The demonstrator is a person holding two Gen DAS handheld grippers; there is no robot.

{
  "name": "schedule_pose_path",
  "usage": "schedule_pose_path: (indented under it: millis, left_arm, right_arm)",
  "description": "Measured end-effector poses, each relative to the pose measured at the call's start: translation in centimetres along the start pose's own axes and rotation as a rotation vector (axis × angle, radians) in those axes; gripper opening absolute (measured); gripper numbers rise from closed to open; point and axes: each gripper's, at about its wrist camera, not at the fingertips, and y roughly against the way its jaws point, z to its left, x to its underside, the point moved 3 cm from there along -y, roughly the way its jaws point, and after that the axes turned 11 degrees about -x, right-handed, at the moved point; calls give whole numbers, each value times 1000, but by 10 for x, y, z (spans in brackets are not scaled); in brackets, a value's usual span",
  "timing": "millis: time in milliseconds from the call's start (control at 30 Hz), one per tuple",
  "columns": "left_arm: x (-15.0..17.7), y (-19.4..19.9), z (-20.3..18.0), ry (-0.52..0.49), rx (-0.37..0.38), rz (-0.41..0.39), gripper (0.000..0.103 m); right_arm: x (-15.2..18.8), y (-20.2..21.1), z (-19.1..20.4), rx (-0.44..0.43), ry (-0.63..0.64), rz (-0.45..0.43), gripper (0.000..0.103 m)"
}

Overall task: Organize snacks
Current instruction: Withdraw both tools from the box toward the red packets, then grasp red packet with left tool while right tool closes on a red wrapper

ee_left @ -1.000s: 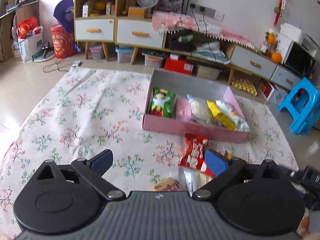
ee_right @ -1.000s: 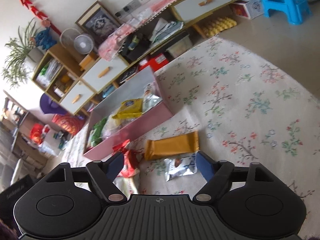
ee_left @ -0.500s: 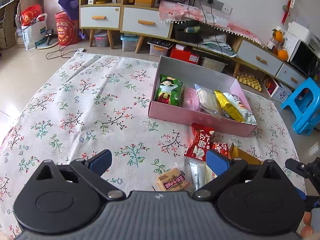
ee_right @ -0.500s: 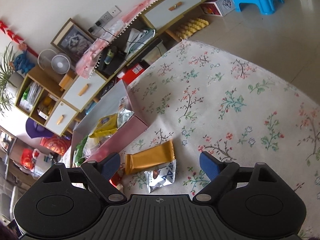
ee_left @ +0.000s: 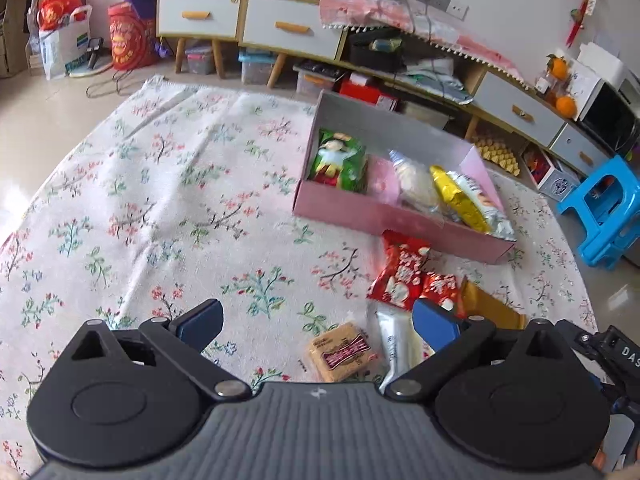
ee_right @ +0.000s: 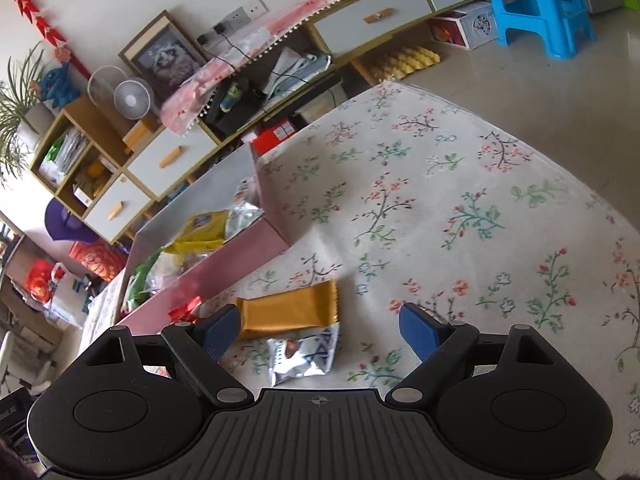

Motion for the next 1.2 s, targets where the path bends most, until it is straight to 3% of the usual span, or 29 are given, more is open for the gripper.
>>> schedule_pose_path:
  millis: [200, 700, 800, 967, 1033, 1133, 1200]
  left_arm:
    - [5, -13, 5, -5, 34, 56, 101]
    - [8, -26, -21, -172, 91, 52, 100]
    - [-6, -29, -30, -165, 132, 36, 100]
    - [-28, -52, -52, -138, 123, 32, 97]
    - [-32, -63, -62, -148, 140, 43, 97]
    - [-33, -77, -70, -131, 104, 61, 96]
    - [-31, -83, -73, -140, 113, 71, 87]
  right_arm:
    - [-4, -7, -7, 22, 8, 3, 88]
    - [4, -27, 5, 0, 105, 77, 88]
    - [4, -24, 10, -67, 79, 91, 88]
    - [6, -20, 24, -198, 16, 123, 88]
    - [9, -23, 34, -255, 25, 131, 88]
    - [20, -37, 52, -320, 79, 164, 88]
    - [24, -47, 59, -349, 93, 180, 88]
